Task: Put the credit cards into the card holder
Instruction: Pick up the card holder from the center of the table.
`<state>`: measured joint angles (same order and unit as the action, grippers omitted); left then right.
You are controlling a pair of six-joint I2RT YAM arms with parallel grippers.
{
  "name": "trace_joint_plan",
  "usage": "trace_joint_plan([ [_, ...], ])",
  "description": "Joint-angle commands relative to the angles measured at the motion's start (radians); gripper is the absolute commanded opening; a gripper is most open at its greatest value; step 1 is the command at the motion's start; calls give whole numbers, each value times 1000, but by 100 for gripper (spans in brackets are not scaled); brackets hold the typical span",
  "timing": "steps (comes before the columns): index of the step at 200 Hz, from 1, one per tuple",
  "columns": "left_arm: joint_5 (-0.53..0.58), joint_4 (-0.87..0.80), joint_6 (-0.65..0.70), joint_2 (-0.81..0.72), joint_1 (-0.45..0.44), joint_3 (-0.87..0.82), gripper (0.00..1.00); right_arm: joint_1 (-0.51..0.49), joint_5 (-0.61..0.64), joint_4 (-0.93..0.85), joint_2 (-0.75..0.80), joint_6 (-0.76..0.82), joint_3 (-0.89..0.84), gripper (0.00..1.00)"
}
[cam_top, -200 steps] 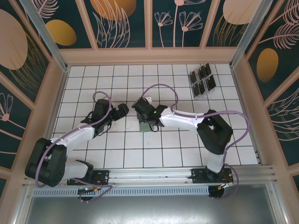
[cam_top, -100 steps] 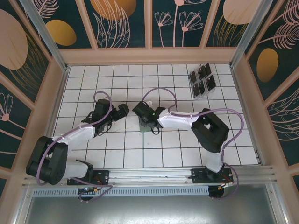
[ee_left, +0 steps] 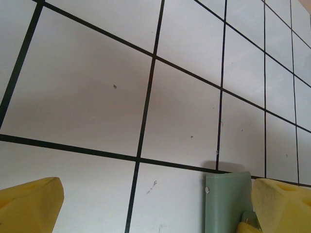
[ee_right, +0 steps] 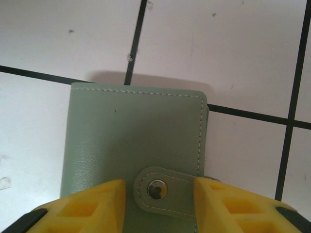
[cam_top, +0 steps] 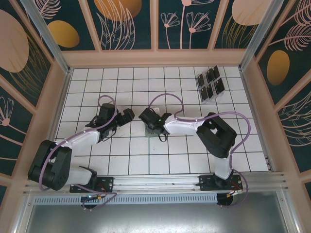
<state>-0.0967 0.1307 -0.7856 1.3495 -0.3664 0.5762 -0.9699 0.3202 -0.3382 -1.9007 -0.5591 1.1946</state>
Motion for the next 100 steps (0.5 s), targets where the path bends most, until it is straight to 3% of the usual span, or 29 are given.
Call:
trace_joint_plan([
  [1,3,24,22,10,5,25,99,13,13,8,-23,-18,-31,40],
  [50,5,23,20,11,4,27,99,18,-4,33,-18,-15,-67,23],
  [84,3,21,19,10,6,27,99,48,-58,74,2,-18,-111,0],
  [100,3,21,20,6,5,25,99,60,-65,91,23,-18,-132,0],
])
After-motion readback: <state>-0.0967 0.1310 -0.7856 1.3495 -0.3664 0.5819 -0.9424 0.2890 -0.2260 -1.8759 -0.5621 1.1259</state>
